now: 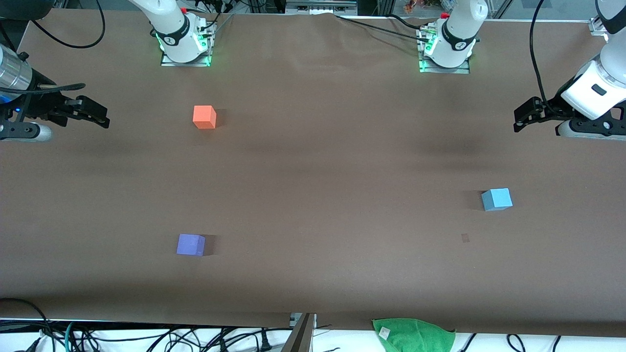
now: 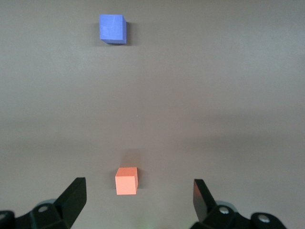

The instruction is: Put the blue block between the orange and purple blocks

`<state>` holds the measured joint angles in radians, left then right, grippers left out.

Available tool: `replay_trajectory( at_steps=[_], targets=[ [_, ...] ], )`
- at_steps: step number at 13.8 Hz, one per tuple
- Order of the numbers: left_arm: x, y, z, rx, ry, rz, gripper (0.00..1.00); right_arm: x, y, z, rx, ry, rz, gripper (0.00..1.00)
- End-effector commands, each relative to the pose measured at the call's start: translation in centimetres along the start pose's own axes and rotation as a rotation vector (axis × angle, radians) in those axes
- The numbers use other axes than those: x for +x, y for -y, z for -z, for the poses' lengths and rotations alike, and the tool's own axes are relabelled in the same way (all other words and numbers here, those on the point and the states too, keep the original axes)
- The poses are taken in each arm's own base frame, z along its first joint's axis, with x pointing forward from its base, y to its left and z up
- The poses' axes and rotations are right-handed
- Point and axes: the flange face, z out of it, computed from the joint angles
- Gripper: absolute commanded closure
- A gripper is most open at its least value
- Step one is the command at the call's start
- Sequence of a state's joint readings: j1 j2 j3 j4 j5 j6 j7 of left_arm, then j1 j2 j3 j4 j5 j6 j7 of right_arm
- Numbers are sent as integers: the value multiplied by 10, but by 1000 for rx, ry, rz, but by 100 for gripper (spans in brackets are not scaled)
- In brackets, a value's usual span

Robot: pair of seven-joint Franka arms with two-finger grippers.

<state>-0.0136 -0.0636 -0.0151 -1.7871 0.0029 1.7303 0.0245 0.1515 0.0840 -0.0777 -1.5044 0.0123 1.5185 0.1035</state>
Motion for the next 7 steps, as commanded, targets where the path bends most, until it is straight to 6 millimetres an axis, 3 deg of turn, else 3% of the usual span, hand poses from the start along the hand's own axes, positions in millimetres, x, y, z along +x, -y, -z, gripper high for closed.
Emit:
replay_trajectory(
  at_steps=[1,7],
  targets=[
    [-5,0,2,-10,-6,-7,0,-2,0,6,-13,-5,14,1],
    [-3,2,-4,-11,49,5,0,-1,0,5,-15,-9,12,1]
  ],
)
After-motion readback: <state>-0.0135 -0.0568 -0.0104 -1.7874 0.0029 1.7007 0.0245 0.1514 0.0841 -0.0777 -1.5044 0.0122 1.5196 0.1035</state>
